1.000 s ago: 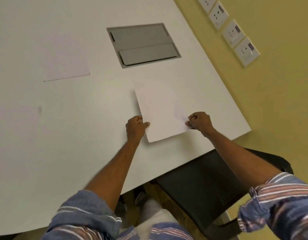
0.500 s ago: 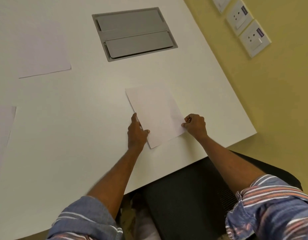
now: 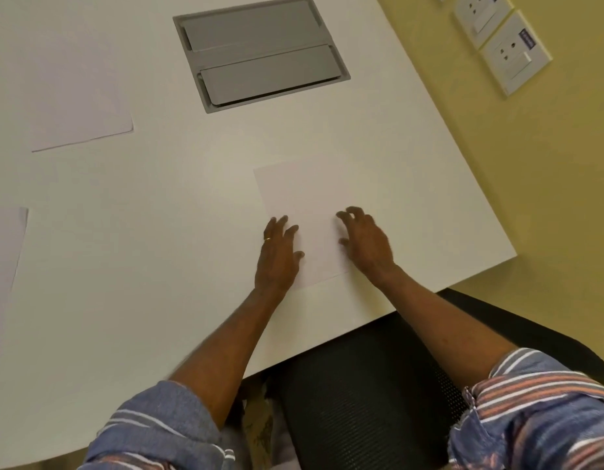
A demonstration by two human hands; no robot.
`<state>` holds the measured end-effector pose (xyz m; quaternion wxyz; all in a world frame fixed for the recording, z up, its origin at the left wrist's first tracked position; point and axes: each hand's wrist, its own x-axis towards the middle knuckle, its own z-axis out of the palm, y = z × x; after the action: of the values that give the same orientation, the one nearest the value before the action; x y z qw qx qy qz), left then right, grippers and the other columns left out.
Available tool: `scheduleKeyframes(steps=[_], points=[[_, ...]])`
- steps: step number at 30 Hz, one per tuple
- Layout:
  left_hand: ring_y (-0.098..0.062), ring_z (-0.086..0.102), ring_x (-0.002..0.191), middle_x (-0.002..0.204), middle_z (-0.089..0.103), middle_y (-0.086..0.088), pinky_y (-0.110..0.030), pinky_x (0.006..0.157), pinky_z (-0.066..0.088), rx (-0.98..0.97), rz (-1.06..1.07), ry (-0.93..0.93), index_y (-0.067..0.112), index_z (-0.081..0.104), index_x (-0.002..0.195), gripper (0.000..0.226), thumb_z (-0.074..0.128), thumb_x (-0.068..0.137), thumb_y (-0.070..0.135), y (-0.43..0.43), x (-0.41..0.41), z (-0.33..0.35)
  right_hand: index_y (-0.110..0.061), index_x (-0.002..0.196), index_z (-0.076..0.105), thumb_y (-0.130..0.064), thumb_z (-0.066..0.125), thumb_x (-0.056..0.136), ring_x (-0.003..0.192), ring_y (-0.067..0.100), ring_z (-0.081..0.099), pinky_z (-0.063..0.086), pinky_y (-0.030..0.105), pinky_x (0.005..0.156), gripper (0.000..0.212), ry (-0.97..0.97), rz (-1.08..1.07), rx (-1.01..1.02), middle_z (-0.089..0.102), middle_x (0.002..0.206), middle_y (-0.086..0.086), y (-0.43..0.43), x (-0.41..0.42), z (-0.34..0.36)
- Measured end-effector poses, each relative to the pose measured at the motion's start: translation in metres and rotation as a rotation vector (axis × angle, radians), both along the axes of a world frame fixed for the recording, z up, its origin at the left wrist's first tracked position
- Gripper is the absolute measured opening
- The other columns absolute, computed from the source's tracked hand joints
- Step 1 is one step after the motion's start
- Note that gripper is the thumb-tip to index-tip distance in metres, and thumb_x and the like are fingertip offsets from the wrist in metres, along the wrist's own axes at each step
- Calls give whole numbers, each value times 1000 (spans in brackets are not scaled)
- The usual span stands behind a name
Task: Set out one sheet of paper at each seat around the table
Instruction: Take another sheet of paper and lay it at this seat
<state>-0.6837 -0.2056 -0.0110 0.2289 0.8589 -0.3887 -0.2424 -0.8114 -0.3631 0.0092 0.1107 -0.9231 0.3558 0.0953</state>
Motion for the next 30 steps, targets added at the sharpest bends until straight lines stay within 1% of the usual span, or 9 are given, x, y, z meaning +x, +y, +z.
scheduleKeyframes(steps=[2,4,6,9,12,19,25,30], points=[[-22,6,155,165,24,-5,-36,122,22,10,-102,-40,12,42,150,60,66,95,21,-6,-2,-2,-20,151,36,-22,68,92,135,30,42,52,45,95,67,17,-9,155,29,159,7,8,7,-7],[-24,2,156,167,18,-5,-36,123,19,58,-233,-73,13,36,153,67,67,95,25,-11,-5,-5,-21,154,31,-28,68,92,143,30,31,48,46,104,73,60,-31,238,21,163,8,12,9,-12],[-26,-4,156,169,7,-6,-39,124,15,127,-336,-92,13,27,157,78,69,93,29,-16,-6,-9,-21,155,30,-31,69,92,147,30,25,46,46,106,75,69,-30,246,18,164,9,12,10,-17],[-30,-12,155,169,-7,-9,-45,125,9,242,-427,-92,13,15,160,89,69,93,35,-22,-6,-13,-21,155,31,-32,71,90,147,29,24,47,47,104,76,60,-23,243,19,164,8,7,9,-18],[-32,-12,155,168,-10,-10,-46,126,8,274,-431,-69,14,10,160,92,68,93,36,-25,-7,-14,-22,155,31,-31,72,90,147,29,24,47,48,105,77,61,-7,252,19,164,7,1,8,-19],[-33,-10,155,168,-8,-11,-48,125,7,246,-362,-42,13,12,160,93,70,92,34,-32,-14,-15,-23,155,30,-30,72,89,149,28,22,45,48,108,79,73,39,244,18,164,6,-12,9,-19],[-36,-11,154,168,-8,-12,-52,125,9,290,-342,-20,11,11,160,96,74,89,28,-40,-18,-14,-22,154,31,-28,74,88,147,30,24,46,47,106,79,77,40,233,19,163,7,-11,12,-19],[-36,-11,154,168,-9,-12,-53,125,10,309,-377,-36,11,11,160,97,74,89,30,-42,-12,-14,-22,154,32,-28,75,87,147,30,25,48,48,104,79,66,8,229,21,163,7,-9,12,-18]])
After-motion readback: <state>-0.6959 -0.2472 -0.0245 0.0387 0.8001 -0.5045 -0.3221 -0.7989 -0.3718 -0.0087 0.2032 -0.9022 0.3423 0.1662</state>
